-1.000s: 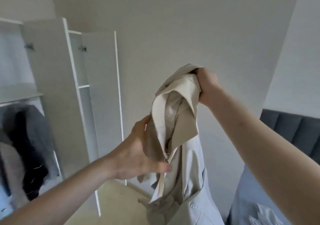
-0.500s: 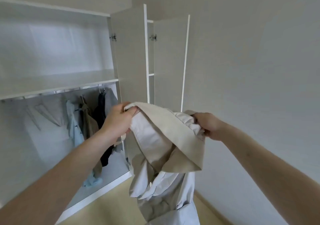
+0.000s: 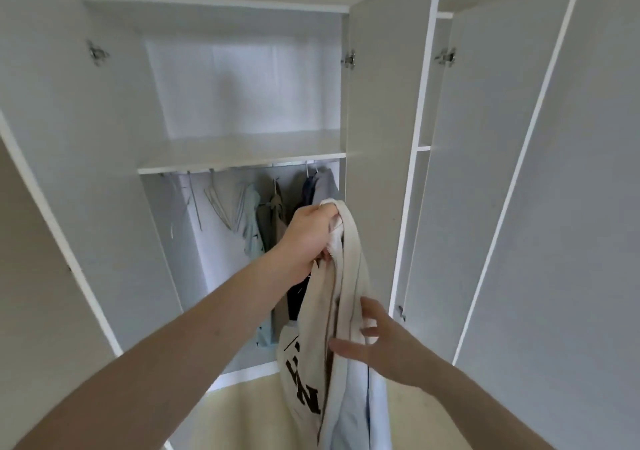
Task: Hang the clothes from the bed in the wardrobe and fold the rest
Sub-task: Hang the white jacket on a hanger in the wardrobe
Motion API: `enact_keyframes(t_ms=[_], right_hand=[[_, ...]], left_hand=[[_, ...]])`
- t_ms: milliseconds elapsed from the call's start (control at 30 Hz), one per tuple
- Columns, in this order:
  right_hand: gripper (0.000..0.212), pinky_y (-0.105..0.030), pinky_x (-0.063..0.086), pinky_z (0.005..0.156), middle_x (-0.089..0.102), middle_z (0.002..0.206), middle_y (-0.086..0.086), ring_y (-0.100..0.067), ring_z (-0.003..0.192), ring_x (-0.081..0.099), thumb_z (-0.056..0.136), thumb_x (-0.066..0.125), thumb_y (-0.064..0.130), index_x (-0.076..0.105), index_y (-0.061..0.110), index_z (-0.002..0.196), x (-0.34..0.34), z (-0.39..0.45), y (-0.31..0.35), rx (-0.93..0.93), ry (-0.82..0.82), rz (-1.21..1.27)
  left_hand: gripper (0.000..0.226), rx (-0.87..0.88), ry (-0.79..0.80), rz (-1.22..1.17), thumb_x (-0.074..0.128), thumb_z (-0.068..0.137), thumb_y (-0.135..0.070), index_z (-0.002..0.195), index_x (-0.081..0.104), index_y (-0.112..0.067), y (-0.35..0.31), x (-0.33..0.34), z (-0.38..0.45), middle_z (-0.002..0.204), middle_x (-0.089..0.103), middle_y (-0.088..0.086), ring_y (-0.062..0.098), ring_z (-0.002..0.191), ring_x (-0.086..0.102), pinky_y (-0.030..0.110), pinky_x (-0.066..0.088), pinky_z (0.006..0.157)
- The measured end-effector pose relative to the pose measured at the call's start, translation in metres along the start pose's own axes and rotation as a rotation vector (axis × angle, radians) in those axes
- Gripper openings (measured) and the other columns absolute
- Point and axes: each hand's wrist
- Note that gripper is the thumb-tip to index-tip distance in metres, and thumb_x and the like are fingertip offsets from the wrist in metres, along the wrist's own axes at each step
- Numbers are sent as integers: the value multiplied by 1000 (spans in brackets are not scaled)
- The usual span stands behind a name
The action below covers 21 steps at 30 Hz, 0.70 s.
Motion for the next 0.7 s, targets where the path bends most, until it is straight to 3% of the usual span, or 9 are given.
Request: enact_keyframes(t_ms=[67, 133, 167, 267, 367, 433, 533, 600, 700], right_hand=[[58, -4, 46, 72, 55, 110, 50, 25, 100, 54, 69, 79, 74, 42, 64, 112, 15, 28, -3, -68, -62, -69], [17, -13, 48, 65, 67, 87, 35, 10, 79, 63, 89, 71, 50, 57, 51, 100, 13, 56, -3, -79, -149, -114], [10, -16, 44, 58, 65, 72, 28, 5, 65, 60, 96, 64, 42, 59, 45, 87, 8, 73, -2, -93, -168, -160], [41, -20, 28, 49, 44, 50, 13, -6, 46, 38, 105, 52, 36, 46, 27, 65, -9, 116, -3, -129, -223, -244], [46, -22, 25, 50, 35, 51, 14, -6, 49, 30, 106, 49, 33, 36, 21, 64, -17, 156, -13, -107, -281, -178], [46, -26, 28, 55, 37, 55, 14, -6, 53, 34, 107, 50, 36, 42, 17, 65, -20, 183, -15, -72, -300, -92], [51, -33, 43, 68, 61, 71, -2, -17, 66, 57, 106, 51, 43, 65, -1, 84, -19, 228, -12, 7, -299, 106], [45, -32, 53, 73, 77, 83, -7, -24, 75, 71, 105, 54, 42, 76, 7, 90, -15, 251, -5, 66, -294, 220], [49, -32, 51, 77, 74, 91, -23, -25, 76, 69, 103, 57, 45, 73, -1, 97, 2, 299, 7, 157, -276, 255]], left_hand=[[27, -21, 6, -69, 53, 102, -25, 82, 64, -11, 10, -4, 15, 65, 58, 6, 19, 57, 57, 25, 46, 53], [27, -22, 11, -50, 52, 102, -25, 78, 57, -12, 13, -16, 32, 63, 53, 5, 18, 55, 52, 24, 42, 50], [29, -24, 3, -34, 50, 102, -25, 77, 55, -12, 15, -26, 45, 61, 53, 4, 17, 53, 52, 23, 41, 48], [24, -108, -75, 24, 50, 103, -24, 84, 62, -17, 29, -68, 87, 68, 60, 2, 13, 55, 58, 23, 45, 43], [18, -222, -56, 177, 61, 98, -29, 90, 72, -17, 61, -122, 137, 89, 63, 7, 20, 70, 60, 25, 51, 49], [14, -290, 37, 320, 75, 89, -37, 89, 80, -23, 84, -157, 170, 99, 69, 8, 22, 77, 69, 28, 58, 60], [40, -359, 224, 376, 90, 72, -51, 101, 80, -25, 112, -206, 222, 104, 76, 4, 19, 92, 76, 31, 61, 77], [54, -415, 293, 332, 91, 73, -53, 114, 76, -22, 126, -230, 252, 111, 76, 3, 22, 104, 75, 33, 60, 85], [60, -479, 249, 291, 88, 73, -54, 119, 75, -18, 145, -274, 310, 117, 75, 3, 23, 109, 74, 34, 60, 88]])
Point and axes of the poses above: each hand's wrist, its own z-axis towards the middle knuckle, its own x-axis out of the palm, y = z × x
